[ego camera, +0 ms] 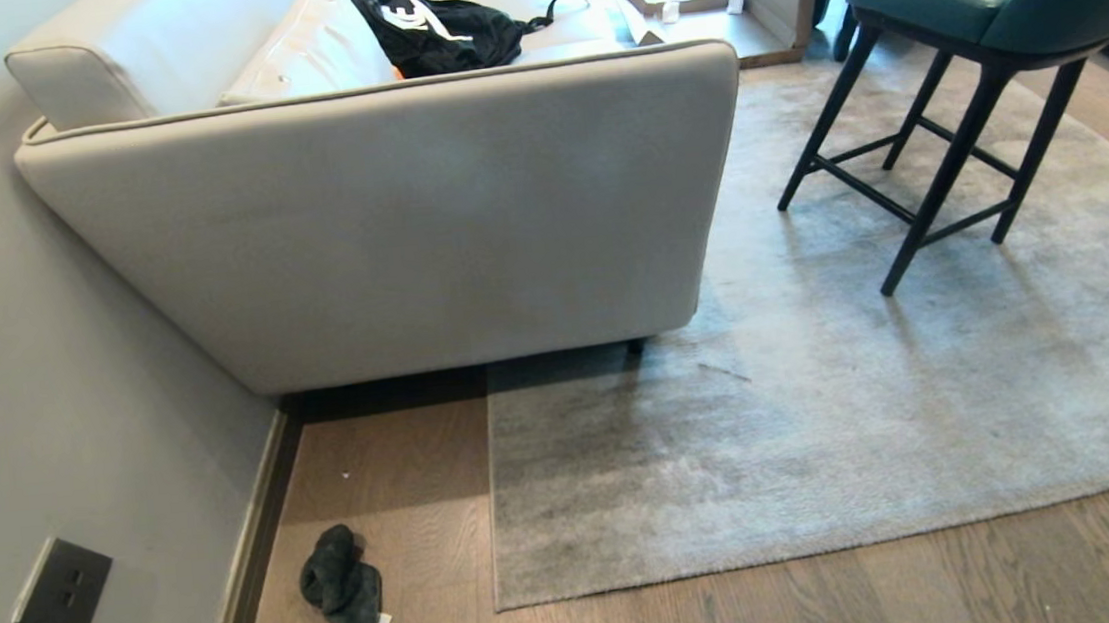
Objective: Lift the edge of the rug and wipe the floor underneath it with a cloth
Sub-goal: Pick up the rag
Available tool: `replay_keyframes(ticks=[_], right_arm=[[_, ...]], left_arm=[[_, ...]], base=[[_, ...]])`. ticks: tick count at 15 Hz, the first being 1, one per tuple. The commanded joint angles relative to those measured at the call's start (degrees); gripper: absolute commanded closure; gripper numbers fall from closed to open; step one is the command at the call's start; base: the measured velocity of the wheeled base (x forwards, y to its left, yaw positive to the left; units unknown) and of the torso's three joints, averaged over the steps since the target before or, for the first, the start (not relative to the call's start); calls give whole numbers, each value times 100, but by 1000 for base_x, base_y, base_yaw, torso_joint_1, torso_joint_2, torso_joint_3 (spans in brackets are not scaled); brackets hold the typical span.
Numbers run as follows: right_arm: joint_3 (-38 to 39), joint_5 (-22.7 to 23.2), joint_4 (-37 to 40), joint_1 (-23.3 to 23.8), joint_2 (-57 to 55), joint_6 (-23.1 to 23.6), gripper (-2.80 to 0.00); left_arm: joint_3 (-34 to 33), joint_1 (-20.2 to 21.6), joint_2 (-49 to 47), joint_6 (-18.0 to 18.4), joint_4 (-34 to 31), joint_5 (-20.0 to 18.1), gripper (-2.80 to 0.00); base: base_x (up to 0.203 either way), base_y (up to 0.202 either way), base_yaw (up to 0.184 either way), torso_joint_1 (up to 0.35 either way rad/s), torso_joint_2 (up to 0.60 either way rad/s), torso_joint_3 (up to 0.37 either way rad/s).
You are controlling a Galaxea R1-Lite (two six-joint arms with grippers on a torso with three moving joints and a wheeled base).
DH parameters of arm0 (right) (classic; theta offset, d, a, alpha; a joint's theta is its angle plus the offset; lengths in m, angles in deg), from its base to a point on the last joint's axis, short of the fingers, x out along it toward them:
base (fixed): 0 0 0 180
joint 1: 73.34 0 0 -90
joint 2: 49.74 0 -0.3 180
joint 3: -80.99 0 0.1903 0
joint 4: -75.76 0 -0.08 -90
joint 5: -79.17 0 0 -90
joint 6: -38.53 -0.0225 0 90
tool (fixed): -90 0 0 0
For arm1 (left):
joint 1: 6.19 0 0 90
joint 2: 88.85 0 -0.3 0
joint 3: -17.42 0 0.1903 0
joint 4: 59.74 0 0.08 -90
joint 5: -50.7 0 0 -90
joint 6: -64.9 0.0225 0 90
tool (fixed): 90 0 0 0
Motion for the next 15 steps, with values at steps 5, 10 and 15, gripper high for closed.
replay_keyframes(ticks=[5, 10, 15], right_arm=[[-1, -2, 2, 0, -9, 0, 0], [-1, -2, 2, 0, -8, 0, 0], [-1, -2, 2, 0, -9, 0, 0]], left_arm=[[-1, 0, 0, -5, 2, 3, 0], [-1, 0, 0, -5, 2, 3, 0], [-1, 0, 0, -5, 2, 3, 0]], base=[[0, 0, 0, 0, 0, 0], [0, 0, 0, 0, 0, 0], [0, 0, 0, 0, 0, 0]])
